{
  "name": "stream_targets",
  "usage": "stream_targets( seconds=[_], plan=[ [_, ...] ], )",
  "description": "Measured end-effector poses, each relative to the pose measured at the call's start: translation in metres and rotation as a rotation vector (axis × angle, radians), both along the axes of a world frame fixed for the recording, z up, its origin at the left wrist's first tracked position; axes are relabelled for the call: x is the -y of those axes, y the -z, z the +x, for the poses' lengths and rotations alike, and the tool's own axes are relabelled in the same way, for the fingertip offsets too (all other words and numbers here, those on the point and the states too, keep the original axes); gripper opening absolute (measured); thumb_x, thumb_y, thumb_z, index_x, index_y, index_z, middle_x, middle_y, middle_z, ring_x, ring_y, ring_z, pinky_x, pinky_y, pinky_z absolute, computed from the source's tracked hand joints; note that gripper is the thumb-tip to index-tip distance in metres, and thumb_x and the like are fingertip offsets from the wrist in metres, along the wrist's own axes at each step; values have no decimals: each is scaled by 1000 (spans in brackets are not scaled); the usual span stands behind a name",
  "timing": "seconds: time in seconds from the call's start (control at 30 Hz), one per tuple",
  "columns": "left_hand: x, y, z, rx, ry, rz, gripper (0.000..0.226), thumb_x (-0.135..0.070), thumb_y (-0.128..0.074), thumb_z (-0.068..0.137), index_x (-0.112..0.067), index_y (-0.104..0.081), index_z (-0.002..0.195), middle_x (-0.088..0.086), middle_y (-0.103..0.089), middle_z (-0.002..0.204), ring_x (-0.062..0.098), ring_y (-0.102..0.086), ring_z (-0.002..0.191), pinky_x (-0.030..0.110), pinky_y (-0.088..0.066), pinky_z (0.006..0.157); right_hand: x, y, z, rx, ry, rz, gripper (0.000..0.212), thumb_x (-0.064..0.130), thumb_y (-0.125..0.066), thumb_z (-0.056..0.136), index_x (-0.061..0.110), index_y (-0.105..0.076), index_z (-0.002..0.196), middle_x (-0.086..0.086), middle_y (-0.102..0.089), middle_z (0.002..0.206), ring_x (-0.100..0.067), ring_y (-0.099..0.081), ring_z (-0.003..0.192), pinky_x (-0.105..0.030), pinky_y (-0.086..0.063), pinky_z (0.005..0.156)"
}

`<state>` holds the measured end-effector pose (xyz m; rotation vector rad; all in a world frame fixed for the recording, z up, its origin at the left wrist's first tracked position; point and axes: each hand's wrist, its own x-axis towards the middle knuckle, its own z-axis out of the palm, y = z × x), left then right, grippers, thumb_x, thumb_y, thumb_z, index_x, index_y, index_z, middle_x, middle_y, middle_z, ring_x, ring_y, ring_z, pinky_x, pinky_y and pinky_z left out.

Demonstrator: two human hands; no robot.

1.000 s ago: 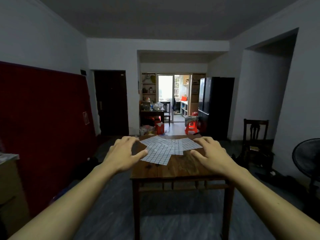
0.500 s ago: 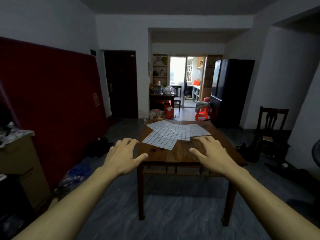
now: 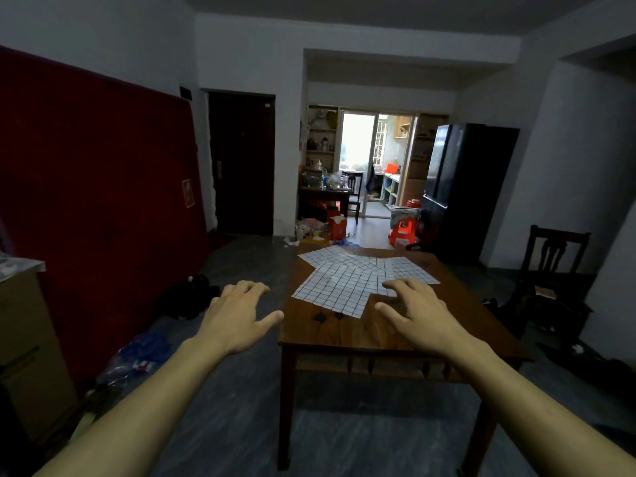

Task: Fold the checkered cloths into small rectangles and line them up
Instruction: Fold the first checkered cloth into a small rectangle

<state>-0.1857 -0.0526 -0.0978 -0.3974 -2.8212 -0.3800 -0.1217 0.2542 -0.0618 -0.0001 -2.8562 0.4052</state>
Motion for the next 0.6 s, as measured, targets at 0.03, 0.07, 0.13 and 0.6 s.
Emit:
stream_targets(
  seconds=[0.03, 0.07, 0.13, 0.6],
  plan=[
    [8, 0, -14, -1, 7, 2, 66, -70, -46, 87, -32, -40, 141, -4, -41, 148, 19, -39, 132, 44, -40, 105, 8, 0, -14, -2, 6, 0, 58, 58, -47, 92, 32, -37, 143, 2, -37, 149, -20, -32, 137, -50, -36, 110],
    [16, 2, -28, -5, 13, 8, 66, -69, -46, 87, -32, -40, 141, -4, -40, 148, 19, -38, 132, 43, -39, 105, 15, 0, -29, -7, 9, -3, 57, 57, -47, 93, 31, -38, 142, 1, -38, 148, -20, -33, 136, -50, -36, 110],
    [29, 8, -53, -4, 20, 32, 65, -68, -47, 88, -31, -40, 141, -5, -40, 148, 18, -37, 133, 43, -39, 106, 29, 6, -55, -20, 17, -30, 56, 56, -48, 93, 29, -40, 142, 1, -40, 145, -19, -36, 134, -49, -37, 109],
    [35, 62, -235, 106, 62, 26, 57, -61, -48, 92, -30, -42, 139, -5, -42, 144, 16, -39, 127, 40, -38, 104, 35, 78, -259, -19, -19, -98, 56, 58, -46, 92, 29, -42, 140, 5, -45, 140, -15, -39, 130, -45, -41, 105]
  ],
)
